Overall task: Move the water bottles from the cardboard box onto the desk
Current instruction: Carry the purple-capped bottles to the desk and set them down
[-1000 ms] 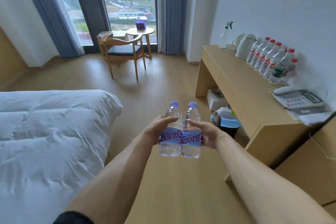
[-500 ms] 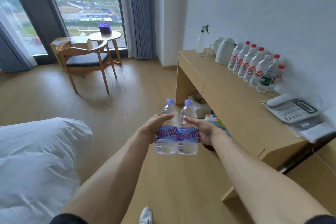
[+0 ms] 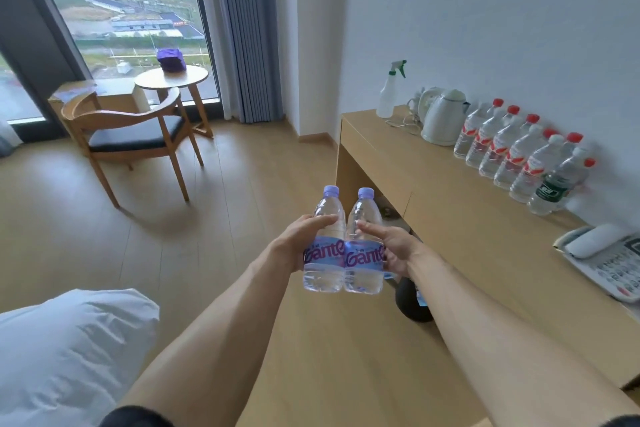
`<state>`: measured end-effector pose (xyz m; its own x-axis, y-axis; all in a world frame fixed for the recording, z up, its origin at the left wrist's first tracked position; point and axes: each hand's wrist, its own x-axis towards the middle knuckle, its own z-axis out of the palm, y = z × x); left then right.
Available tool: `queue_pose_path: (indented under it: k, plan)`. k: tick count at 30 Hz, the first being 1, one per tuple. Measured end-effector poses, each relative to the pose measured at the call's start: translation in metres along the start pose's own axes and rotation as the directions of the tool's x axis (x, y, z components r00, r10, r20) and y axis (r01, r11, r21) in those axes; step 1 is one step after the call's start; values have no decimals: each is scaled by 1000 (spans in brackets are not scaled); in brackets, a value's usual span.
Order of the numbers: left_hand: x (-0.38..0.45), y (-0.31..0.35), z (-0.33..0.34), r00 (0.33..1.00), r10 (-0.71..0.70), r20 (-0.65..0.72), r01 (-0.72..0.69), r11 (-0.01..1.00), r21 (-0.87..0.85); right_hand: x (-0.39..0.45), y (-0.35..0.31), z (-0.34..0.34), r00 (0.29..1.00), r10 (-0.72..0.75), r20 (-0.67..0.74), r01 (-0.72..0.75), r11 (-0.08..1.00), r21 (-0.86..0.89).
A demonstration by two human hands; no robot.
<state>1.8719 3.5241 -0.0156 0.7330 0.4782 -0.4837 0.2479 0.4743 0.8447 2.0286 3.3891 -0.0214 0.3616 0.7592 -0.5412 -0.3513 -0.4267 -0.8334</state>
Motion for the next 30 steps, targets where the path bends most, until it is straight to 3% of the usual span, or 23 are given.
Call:
queue_pose_path:
  k: [9,16,22,30]
  plan:
    - [104,53,-43,1000,-5,-25,6,998,68,116,-47,-8,999,-23,44,20,998,67]
    - [214,132,-57,995,21,-96,-10,993,118,230,-127,-33,994,-53,96,45,996,76]
    - [307,194,-38,994,34,-100,-18,987,160,294,-193,-84,993,-95,63,90,993,77]
    - [404,236,15,1000,18,5,-19,977,212,338,-232,-166,995,-92,-34,96,985,140]
